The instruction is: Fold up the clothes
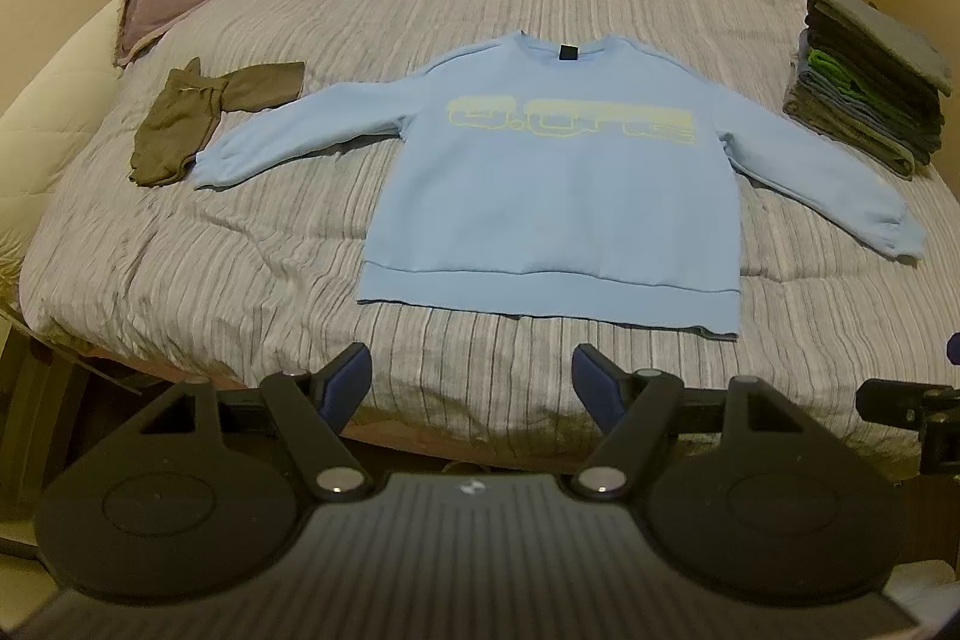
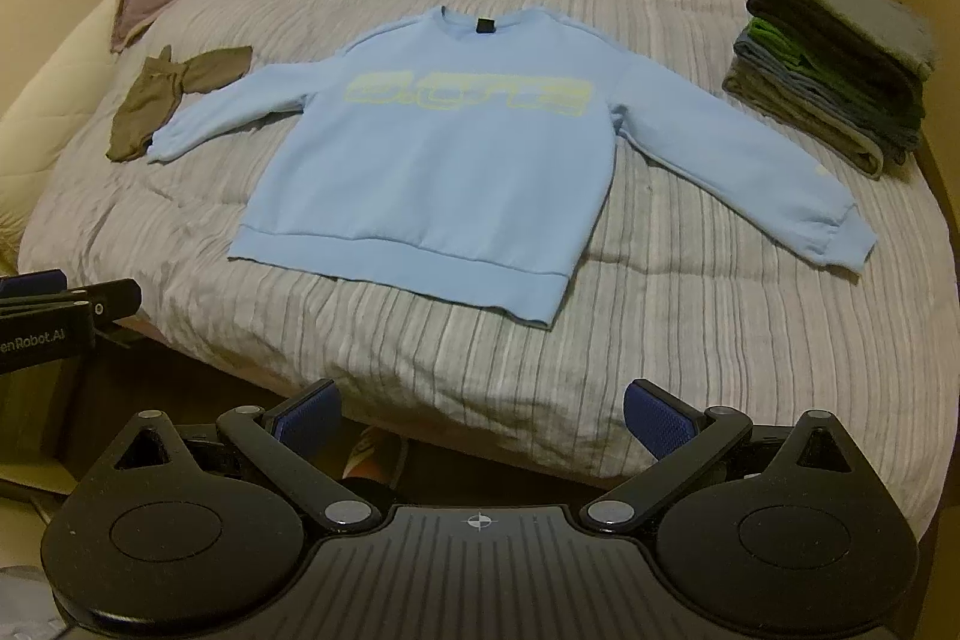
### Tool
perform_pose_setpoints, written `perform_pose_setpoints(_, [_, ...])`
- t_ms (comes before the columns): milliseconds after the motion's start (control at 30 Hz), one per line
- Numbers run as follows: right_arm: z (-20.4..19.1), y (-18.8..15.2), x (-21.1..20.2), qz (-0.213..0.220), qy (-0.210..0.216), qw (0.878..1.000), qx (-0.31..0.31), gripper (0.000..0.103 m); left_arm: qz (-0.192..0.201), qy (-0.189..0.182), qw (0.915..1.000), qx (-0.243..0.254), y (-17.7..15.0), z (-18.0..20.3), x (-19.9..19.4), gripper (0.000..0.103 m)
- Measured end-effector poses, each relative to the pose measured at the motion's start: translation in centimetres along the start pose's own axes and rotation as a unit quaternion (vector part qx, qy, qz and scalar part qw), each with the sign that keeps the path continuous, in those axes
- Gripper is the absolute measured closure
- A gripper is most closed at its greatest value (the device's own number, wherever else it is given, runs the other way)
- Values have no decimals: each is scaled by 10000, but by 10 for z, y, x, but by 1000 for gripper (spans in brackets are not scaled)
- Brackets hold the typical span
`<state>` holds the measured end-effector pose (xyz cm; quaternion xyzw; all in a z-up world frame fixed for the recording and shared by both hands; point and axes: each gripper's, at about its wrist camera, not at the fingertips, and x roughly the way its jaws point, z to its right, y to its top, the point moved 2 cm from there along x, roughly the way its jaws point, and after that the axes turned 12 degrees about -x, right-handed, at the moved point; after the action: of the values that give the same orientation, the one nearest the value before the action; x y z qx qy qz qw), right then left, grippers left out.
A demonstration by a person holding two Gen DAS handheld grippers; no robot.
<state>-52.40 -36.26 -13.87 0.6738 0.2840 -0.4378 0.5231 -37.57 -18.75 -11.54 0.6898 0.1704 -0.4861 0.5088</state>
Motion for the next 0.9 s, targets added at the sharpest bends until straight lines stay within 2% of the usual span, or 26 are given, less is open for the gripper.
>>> perform_pose_setpoints(667, [3,21,17,-87,65,9999,-98,1,-87,53,9999,-107,12,2,18,32])
perform_pose_setpoints(900, [7,40,40,-248,131,9996,66,1,-89,157,9991,-381,31,-19,40,32])
